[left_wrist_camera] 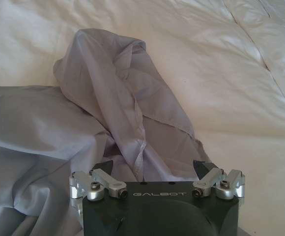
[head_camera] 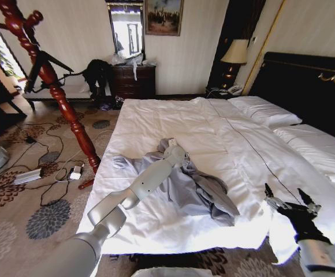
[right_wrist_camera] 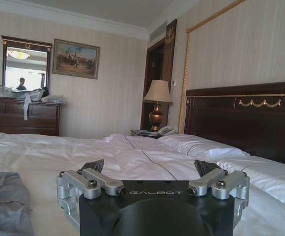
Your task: Pick up the clothes from the bed and hang them on the clothes hanger.
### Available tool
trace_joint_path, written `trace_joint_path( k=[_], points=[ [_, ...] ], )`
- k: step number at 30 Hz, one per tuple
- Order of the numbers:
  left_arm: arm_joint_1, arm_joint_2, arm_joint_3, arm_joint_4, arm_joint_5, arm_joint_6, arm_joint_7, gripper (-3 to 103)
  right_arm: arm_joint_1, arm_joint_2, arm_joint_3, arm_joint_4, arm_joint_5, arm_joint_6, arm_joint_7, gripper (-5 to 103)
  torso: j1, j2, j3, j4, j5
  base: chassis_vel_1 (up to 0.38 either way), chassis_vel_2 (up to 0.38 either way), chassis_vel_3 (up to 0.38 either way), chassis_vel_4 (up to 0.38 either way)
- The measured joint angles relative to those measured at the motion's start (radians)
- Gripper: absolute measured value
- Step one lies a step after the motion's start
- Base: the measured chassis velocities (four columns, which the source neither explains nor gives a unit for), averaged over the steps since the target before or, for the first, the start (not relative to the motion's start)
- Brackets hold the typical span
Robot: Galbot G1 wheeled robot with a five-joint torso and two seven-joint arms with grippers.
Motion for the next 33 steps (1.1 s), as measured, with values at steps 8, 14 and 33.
trace_joint_path(
  k=[8, 14, 33],
  points=[
    [-0.01, 0.001, 0.016, 0.016, 0.04, -0.047, 0.105, 92, 0.001, 0.007, -0.001, 0.0, 0.007, 0.008, -0.002, 100, 0.0, 0.0, 0.0, -0.0001, 0.0, 0.0, 0.0, 0.0, 0.0],
    [-0.02, 0.001, 0.034, 0.032, 0.041, -0.035, 0.168, 93, 0.003, 0.005, -0.001, 0.0, 0.007, 0.008, -0.002, 100, 0.0, 0.0, 0.0, -0.0001, 0.0, 0.0, 0.0, 0.0, 0.0],
    [-0.021, 0.002, 0.058, 0.16, 0.067, 0.007, 0.328, 42, 0.004, 0.015, 0.008, 0.016, 0.017, 0.002, 0.008, 100, 0.0, 0.0, 0.0, -0.0001, 0.0, 0.0, 0.0, 0.0, 0.0]
  ],
)
